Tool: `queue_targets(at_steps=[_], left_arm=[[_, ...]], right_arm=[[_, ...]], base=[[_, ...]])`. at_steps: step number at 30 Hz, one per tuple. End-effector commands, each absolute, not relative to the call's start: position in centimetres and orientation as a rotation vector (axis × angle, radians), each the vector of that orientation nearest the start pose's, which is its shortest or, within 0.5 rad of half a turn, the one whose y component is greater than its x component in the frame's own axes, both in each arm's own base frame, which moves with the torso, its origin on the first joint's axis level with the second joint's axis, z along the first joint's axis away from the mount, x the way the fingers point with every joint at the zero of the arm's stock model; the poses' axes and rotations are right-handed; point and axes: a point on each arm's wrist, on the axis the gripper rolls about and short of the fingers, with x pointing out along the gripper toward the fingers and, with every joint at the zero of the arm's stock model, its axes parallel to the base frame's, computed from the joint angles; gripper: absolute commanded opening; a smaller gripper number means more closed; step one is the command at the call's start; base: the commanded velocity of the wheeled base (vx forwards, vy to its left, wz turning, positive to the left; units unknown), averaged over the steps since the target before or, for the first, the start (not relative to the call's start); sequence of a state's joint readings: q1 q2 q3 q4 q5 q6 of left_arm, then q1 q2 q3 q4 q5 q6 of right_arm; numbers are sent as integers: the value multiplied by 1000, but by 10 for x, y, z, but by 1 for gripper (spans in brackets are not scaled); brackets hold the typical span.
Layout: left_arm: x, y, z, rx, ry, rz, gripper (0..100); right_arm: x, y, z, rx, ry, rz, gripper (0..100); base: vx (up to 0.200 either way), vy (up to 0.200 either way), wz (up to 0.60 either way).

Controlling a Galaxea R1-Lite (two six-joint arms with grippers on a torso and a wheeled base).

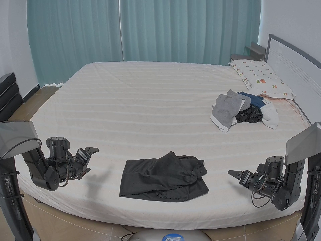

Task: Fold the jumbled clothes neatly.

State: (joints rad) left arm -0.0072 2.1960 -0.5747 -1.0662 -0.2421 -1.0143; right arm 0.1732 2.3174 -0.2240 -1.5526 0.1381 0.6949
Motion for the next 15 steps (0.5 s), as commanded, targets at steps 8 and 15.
queue_targets(at_steps=[8, 15], left_arm=[[330, -18, 4, -1034, 662, 47, 100], [332, -19, 3, -1034, 662, 48, 100]], right_arm=[[266, 70, -10, 646, 590, 192, 100], [273, 72, -7, 644, 562, 210, 100]], base=[[0, 200, 0], [0, 0, 0]])
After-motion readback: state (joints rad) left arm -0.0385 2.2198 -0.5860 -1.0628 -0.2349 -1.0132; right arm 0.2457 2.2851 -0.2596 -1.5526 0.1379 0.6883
